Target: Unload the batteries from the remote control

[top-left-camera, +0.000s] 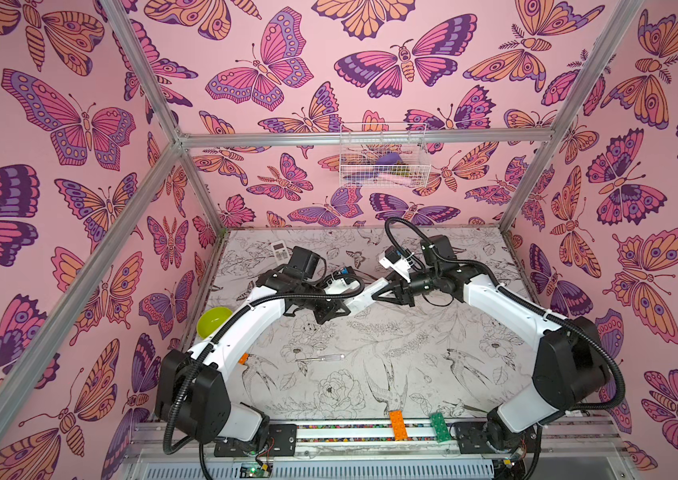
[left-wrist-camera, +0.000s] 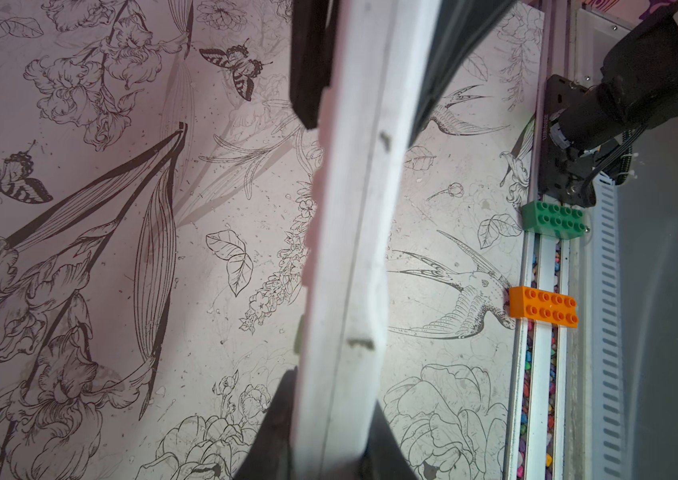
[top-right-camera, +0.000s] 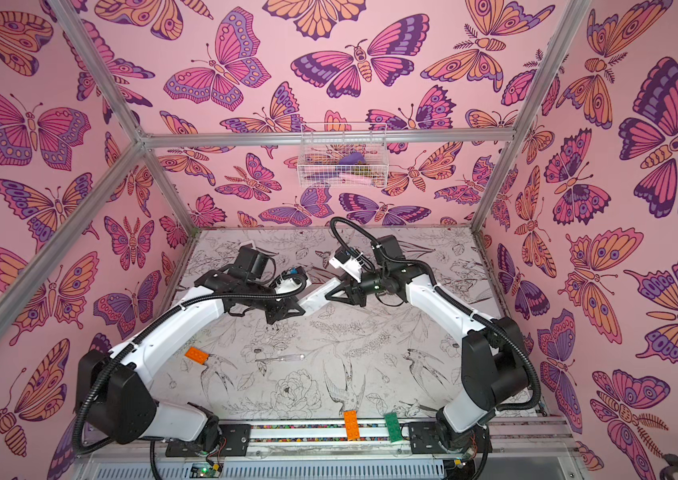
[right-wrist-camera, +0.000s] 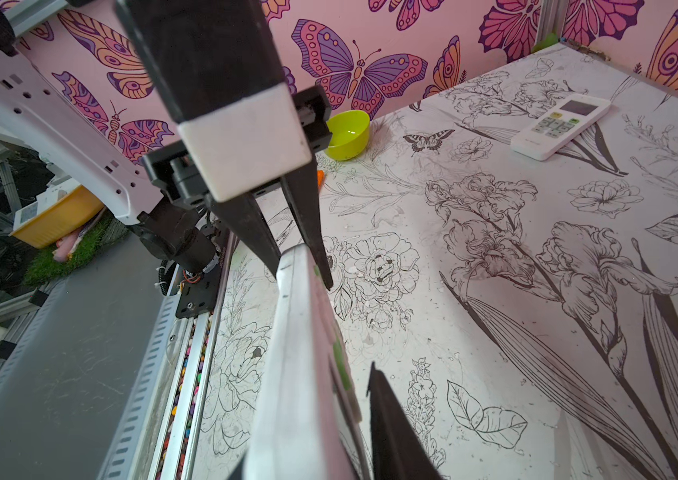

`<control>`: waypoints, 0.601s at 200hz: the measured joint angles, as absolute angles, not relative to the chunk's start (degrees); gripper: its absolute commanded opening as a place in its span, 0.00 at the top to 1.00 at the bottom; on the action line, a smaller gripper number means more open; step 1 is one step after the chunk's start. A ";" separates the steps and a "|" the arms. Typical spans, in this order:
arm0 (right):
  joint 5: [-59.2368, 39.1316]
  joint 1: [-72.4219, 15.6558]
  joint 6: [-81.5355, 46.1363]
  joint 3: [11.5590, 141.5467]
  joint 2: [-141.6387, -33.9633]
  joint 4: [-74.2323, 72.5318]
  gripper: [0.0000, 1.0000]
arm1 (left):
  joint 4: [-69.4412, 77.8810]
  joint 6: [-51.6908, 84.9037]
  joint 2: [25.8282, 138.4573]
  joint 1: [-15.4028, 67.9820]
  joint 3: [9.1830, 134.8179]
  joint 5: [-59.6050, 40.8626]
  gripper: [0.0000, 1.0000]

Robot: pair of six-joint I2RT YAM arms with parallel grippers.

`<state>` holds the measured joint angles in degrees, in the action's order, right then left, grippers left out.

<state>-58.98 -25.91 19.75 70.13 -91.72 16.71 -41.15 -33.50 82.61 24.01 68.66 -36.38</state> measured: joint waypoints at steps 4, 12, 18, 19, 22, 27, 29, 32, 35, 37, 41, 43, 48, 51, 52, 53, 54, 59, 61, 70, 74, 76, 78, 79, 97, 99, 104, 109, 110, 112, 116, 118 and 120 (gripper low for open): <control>-59.02 -25.98 19.81 70.13 -91.72 16.69 0.80 | -41.28 -33.52 82.56 23.88 68.66 -36.62 0.82; -59.09 -26.09 19.79 70.13 -91.72 16.43 0.81 | -41.50 -33.52 82.50 23.59 68.66 -36.88 0.79; -59.22 -26.09 19.79 70.13 -91.72 16.27 0.83 | -41.58 -33.52 82.41 23.53 68.66 -37.10 0.75; -59.22 -26.09 19.79 70.13 -91.72 16.23 0.83 | -41.58 -33.54 82.41 23.51 68.66 -37.10 0.74; -59.27 -26.09 19.77 70.11 -91.72 16.10 0.84 | -41.58 -33.45 82.39 23.51 68.66 -37.12 0.72; -59.33 -26.09 19.73 70.04 -91.70 15.86 0.85 | -41.56 -33.63 82.35 23.49 68.64 -37.15 0.69; -59.35 -26.09 19.68 70.02 -91.68 15.81 0.86 | -41.60 -33.34 82.32 23.46 68.64 -37.12 0.67; -59.40 -26.09 19.51 69.97 -91.66 15.70 0.87 | -41.58 -33.71 82.30 23.42 68.64 -37.12 0.66; -59.40 -26.09 19.33 69.95 -91.66 15.62 0.88 | -41.58 -33.63 82.28 23.33 68.64 -37.10 0.64; -59.35 -26.09 19.27 69.93 -91.66 15.62 0.89 | -41.60 -33.54 82.28 23.29 68.64 -37.10 0.62; -59.31 -26.09 18.96 69.93 -91.66 15.55 0.90 | -41.60 -33.74 82.21 23.22 68.64 -37.12 0.60; -59.29 -26.06 18.81 69.91 -91.66 15.55 0.90 | -41.60 -33.56 82.19 23.18 68.64 -37.12 0.58; -59.24 -26.06 18.39 69.91 -91.66 15.49 0.91 | -41.58 -33.85 82.15 23.05 68.64 -37.12 0.54; -59.24 -26.06 18.24 69.91 -91.66 15.42 0.91 | -41.56 -33.32 82.06 22.90 68.64 -37.15 0.52; -59.22 -26.06 18.13 69.91 -91.66 15.42 0.91 | -41.60 -33.32 82.06 22.87 68.64 -37.15 0.51; -59.22 -26.06 18.15 69.91 -91.66 15.40 0.91 | -41.58 -33.45 82.06 22.83 68.64 -37.19 0.50; -59.20 -26.06 18.20 69.91 -91.66 15.22 0.91 | -41.56 -33.78 82.02 22.79 68.64 -37.17 0.49; -58.83 -26.06 17.67 69.89 -91.66 15.40 0.92 | -41.63 -33.28 81.91 22.57 68.64 -37.17 0.46; -58.92 -26.06 17.63 69.78 -91.66 15.18 0.92 | -41.56 -33.76 81.87 22.46 68.64 -37.17 0.44; -58.92 -26.06 17.08 69.43 -91.57 14.63 0.93 | -41.56 -33.41 81.62 22.06 68.64 -37.15 0.37; -58.92 -26.06 16.69 69.01 -91.46 14.22 0.93 | -41.56 -33.54 81.54 21.96 68.64 -37.21 0.34; -58.92 -26.06 16.62 68.86 -91.39 14.00 0.94 | -41.54 -33.80 81.52 21.87 68.64 -37.17 0.33; -58.92 -26.06 16.51 68.60 -91.26 13.87 0.94 | -41.54 -33.41 81.45 21.71 68.64 -37.15 0.33; -58.92 -26.06 16.45 68.51 -91.22 13.80 0.94 | -41.56 -33.32 81.41 21.65 68.64 -37.15 0.32; -59.00 -26.06 14.83 67.37 -90.63 12.43 1.00 | -41.54 -33.34 80.79 20.32 68.64 -37.43 0.29; -59.05 -26.06 14.68 67.35 -90.63 12.21 1.00 | -41.56 -33.17 80.68 20.01 68.64 -37.52 0.28; -59.09 -26.06 14.22 67.31 -90.63 11.73 1.00 | -41.56 -32.95 80.47 19.35 68.64 -37.71 0.27; -59.13 -26.06 13.65 67.29 -90.63 11.16 1.00 | -41.56 -32.69 80.25 18.59 68.64 -37.82 0.27; -59.13 -26.06 13.65 67.29 -90.63 11.16 1.00 | -41.56 -32.67 80.16 18.39 68.64 -37.87 0.26; -59.20 -26.06 13.39 67.24 -90.63 10.79 1.00 | -41.56 -32.67 80.05 18.04 68.64 -37.98 0.26; -59.20 -26.06 13.02 67.11 -90.63 10.24 1.00 | -41.56 -32.47 79.88 17.45 68.64 -38.06 0.26; -59.22 -26.06 12.91 67.07 -90.61 10.07 1.00 | -41.54 -32.27 79.72 16.97 68.64 -38.20 0.25; -59.22 -26.06 12.73 67.00 -90.59 9.78 1.00 | -41.54 -32.23 79.68 16.86 68.64 -38.20 0.25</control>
<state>-59.22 -26.06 12.73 67.00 -90.59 9.78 -41.54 -32.23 79.68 16.86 68.64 -38.20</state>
